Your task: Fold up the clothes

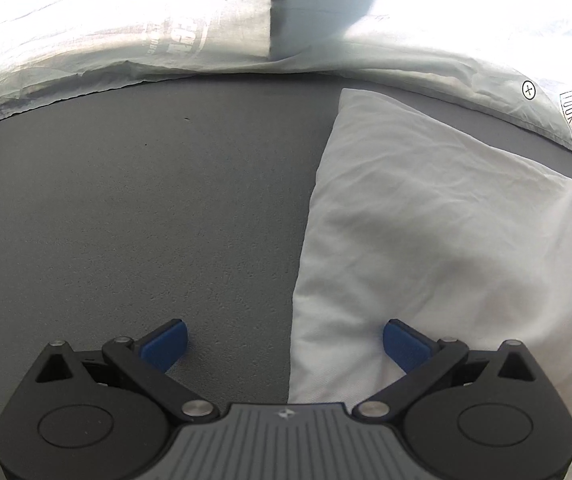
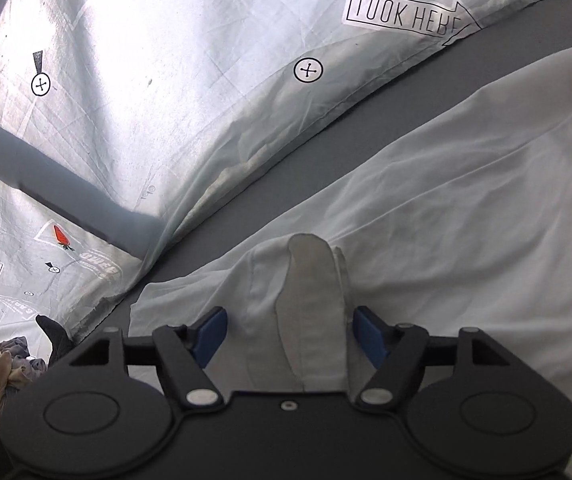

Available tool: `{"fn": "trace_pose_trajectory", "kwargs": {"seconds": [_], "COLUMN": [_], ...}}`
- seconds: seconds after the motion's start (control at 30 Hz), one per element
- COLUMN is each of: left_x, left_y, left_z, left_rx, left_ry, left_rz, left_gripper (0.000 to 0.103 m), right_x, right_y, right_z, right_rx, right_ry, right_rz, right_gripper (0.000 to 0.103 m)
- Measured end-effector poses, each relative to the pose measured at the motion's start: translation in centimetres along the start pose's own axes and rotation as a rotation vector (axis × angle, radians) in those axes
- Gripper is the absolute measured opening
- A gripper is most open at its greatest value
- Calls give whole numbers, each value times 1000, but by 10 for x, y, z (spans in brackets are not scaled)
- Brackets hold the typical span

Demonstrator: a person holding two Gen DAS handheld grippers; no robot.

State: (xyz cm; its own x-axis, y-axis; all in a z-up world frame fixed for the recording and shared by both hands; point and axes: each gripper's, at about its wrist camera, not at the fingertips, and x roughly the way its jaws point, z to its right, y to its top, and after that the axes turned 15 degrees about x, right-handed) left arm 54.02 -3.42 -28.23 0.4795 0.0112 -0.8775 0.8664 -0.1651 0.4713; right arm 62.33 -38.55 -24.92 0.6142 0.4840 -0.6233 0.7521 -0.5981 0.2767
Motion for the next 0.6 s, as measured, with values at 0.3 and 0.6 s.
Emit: {"fn": "trace_pose_trajectory", "kwargs": {"seconds": [0.3,0.6], "left_x": [14,16], "left_y": [21,20], "left_z": [-1,3], "left_rx": [5,12], "left_ry": [6,6], "left_rz": [14,33], "left_gripper": [103,103], "right_x": [5,-41], "right_y": [12,18], "right_z": [-5,-17], "right_rx": [-36,-56], "right_ry": [-30,108], "right_rz": [-20,199], "right_gripper": [51,1]}}
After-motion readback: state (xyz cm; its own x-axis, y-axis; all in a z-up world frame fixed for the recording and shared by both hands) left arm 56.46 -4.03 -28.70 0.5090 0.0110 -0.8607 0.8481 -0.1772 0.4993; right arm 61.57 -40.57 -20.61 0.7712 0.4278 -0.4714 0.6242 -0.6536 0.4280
